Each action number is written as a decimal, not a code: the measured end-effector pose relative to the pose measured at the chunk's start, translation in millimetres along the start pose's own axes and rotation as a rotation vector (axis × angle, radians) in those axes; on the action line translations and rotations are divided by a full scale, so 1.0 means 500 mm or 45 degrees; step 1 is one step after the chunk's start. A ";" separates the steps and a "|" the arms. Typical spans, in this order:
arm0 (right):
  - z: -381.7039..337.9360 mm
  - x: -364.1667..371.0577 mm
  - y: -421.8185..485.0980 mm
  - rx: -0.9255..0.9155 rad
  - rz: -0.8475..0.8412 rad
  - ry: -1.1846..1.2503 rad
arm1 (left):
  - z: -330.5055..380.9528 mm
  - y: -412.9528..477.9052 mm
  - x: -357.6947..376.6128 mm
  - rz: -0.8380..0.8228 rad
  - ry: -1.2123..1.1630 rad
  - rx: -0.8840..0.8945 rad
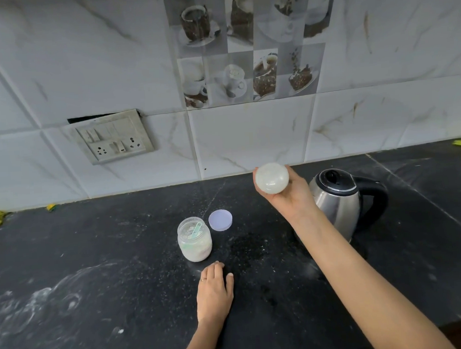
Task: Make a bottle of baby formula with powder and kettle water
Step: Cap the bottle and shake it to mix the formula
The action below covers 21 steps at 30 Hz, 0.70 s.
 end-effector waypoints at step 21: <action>0.026 -0.017 0.004 -0.574 -0.319 -0.911 | 0.002 0.001 -0.009 -0.014 -0.028 -0.005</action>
Point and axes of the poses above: each hand's wrist, its own y-axis towards the middle knuckle, its own x-axis out of the palm, z = x × y, the point moved 3 cm from there along y, towards the middle knuckle, and after that the axes turned 2 degrees about -y, right-handed, at the moved point
